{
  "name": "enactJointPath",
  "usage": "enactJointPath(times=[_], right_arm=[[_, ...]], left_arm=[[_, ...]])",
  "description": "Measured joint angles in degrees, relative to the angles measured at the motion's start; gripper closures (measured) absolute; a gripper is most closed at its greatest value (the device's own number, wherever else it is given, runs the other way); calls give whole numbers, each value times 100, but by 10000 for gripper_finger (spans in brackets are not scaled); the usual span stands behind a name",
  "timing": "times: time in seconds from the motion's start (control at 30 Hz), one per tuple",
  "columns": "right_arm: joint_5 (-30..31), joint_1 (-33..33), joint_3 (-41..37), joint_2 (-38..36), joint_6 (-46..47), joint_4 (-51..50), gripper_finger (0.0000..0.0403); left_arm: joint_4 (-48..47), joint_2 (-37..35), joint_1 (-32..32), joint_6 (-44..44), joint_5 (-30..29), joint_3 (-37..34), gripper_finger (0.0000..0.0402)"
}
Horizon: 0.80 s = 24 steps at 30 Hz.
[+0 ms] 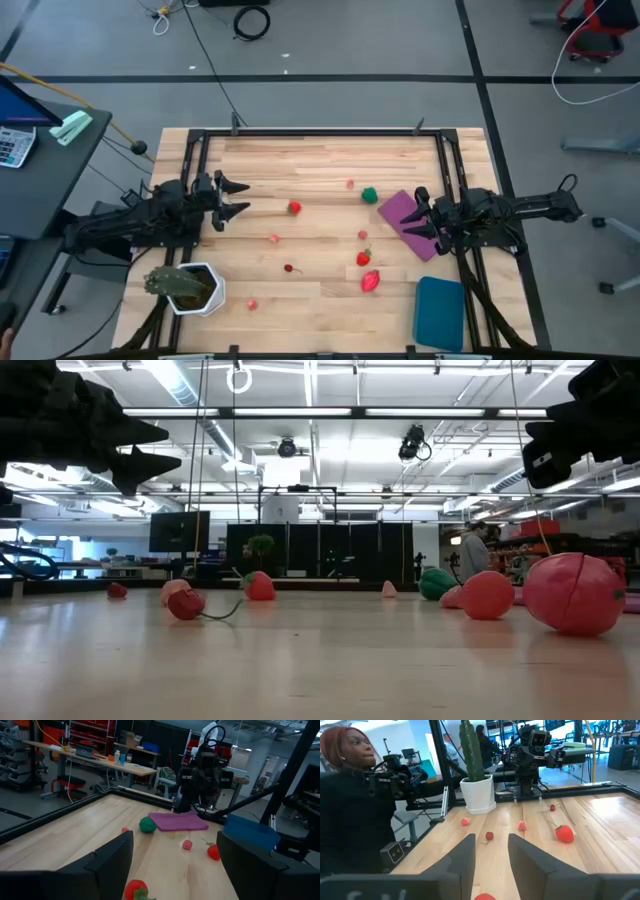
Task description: Pick and placing Produce into tupperware
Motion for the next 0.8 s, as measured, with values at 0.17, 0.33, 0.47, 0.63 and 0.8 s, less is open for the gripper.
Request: enactJointPath(times=[0.17, 0.33, 0.47, 0.63, 0.8], right_arm=[[-1, 0, -1, -1, 0, 1, 279], [0, 0, -1, 1, -1, 2, 279], [0, 0, -2, -1, 0, 0, 279], [0, 0, -2, 1, 0, 2, 279], [0, 0, -2, -1, -1, 2, 279]], left_arm=[[0, 0, 0, 2, 0, 0, 111], [1, -1, 1, 2, 0, 0, 111], [2, 0, 0, 2, 0, 0, 111], [66, 198, 17, 2, 0, 10, 111], [46, 367, 13, 0, 0, 0, 111]])
